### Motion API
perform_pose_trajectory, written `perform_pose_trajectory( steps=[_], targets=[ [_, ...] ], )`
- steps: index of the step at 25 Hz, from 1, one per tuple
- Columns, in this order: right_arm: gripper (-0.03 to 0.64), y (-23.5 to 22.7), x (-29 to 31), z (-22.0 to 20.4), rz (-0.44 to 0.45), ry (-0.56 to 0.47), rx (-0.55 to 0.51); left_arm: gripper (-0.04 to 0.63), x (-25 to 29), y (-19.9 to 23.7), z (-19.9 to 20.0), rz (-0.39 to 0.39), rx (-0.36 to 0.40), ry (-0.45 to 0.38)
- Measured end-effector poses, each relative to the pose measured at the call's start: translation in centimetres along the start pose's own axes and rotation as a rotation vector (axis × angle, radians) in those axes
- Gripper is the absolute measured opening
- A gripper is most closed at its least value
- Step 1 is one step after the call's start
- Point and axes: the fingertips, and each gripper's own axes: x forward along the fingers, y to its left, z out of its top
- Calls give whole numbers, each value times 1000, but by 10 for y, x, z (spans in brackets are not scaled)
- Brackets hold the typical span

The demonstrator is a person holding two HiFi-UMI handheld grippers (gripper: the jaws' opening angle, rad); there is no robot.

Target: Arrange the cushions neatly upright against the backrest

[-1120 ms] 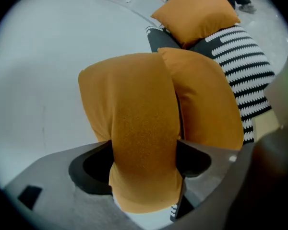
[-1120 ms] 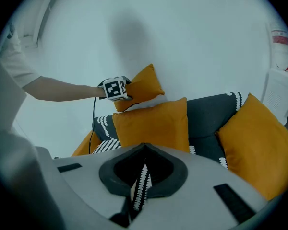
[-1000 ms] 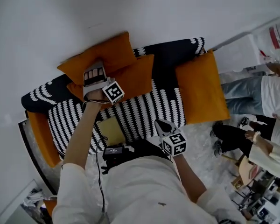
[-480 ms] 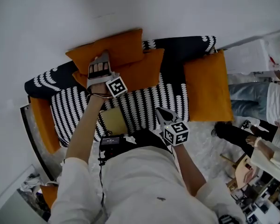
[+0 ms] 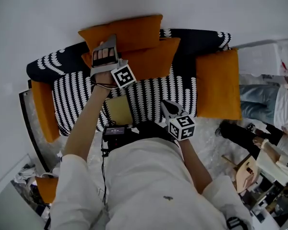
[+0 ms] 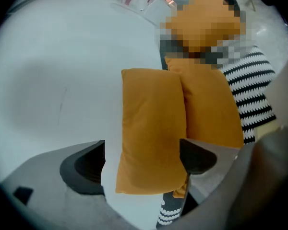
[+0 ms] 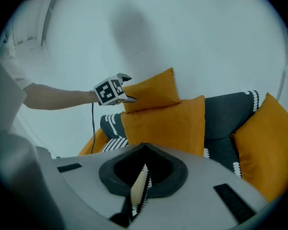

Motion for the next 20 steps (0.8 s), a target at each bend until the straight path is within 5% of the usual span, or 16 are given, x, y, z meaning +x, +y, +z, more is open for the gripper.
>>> perform_pose_trajectory(
  steps=[3, 10, 20],
  targets=[
    [9, 10, 2, 1, -5, -5, -8, 482, -11, -8, -7, -68, -67, -22],
    [9, 43, 8, 0, -20, -24, -16, 480, -47, 15, -39, -4, -124, -61],
    [9, 98, 14, 11, -76, -85, -31, 477, -161, 34, -110, -98, -535, -227]
  ],
)
